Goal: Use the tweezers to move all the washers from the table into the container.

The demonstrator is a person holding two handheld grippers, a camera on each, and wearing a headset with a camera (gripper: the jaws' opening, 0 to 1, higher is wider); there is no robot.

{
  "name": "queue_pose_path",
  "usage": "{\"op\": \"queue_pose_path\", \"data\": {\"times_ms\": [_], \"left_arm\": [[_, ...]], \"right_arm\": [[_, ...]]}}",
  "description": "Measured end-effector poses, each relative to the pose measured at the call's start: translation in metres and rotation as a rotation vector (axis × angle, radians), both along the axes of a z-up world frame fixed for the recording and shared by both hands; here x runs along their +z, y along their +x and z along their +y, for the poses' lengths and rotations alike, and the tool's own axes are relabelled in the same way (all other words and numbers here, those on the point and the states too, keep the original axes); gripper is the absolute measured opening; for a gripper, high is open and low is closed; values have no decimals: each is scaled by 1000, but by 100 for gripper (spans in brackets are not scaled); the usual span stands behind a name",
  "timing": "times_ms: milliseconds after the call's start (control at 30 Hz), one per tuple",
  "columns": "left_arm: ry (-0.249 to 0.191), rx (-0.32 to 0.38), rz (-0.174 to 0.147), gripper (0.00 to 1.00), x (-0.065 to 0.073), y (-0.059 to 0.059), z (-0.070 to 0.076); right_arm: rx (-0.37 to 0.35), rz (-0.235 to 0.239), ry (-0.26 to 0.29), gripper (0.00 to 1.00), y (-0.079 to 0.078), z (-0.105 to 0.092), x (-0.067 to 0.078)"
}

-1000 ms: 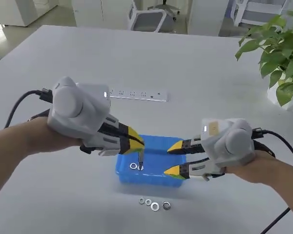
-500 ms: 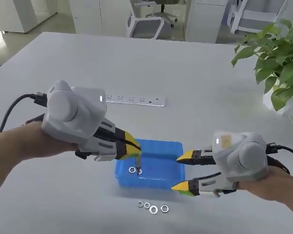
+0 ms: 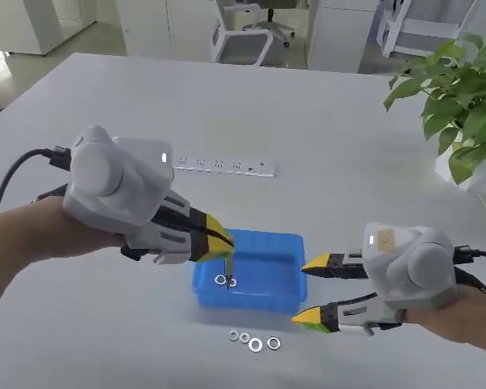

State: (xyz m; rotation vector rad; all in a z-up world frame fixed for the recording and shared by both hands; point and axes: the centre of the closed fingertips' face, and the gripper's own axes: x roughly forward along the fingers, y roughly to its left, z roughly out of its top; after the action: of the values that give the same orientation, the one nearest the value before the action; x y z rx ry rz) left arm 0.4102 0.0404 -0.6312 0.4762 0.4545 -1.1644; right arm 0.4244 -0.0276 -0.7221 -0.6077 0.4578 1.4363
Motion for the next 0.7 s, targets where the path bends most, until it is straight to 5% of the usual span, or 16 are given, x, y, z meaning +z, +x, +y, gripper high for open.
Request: {"op": "queue_pose_path", "data": {"times_ms": [700], "left_arm": [[-27, -54, 9, 5, -10, -14, -11]], "right_arm": [[-40, 36, 14, 55, -10, -9, -5]]}}
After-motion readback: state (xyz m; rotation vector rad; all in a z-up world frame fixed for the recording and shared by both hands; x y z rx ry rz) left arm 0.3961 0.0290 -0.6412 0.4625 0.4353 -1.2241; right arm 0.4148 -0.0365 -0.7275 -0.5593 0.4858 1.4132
